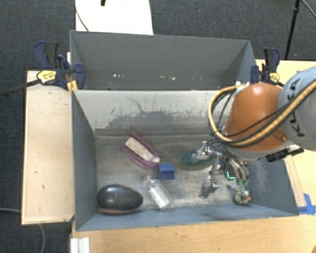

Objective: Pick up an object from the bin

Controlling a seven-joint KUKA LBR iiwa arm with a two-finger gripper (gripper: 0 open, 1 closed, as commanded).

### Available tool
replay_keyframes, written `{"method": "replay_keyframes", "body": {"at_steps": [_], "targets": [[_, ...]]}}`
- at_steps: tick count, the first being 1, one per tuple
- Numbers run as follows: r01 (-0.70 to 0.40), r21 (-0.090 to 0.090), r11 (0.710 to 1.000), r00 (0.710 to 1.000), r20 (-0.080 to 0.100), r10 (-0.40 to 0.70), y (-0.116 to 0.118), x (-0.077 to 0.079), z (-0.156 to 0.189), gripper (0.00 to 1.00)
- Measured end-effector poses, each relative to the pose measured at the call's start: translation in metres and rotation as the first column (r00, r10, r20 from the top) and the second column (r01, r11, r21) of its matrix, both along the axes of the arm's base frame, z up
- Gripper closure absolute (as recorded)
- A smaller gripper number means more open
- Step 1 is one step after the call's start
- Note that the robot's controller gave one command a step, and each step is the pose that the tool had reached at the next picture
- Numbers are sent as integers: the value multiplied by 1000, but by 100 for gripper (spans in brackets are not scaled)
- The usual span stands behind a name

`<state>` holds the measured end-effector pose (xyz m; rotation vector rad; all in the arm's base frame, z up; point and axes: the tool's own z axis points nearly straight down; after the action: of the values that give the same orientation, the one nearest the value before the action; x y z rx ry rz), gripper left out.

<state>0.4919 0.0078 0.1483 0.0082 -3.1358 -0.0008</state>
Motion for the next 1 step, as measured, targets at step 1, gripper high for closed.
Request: {"method": "replay_keyframes", "body": {"at_steps": [1], "targets": [[-161, 1, 987, 987, 12, 161, 36, 41, -75, 0]]}}
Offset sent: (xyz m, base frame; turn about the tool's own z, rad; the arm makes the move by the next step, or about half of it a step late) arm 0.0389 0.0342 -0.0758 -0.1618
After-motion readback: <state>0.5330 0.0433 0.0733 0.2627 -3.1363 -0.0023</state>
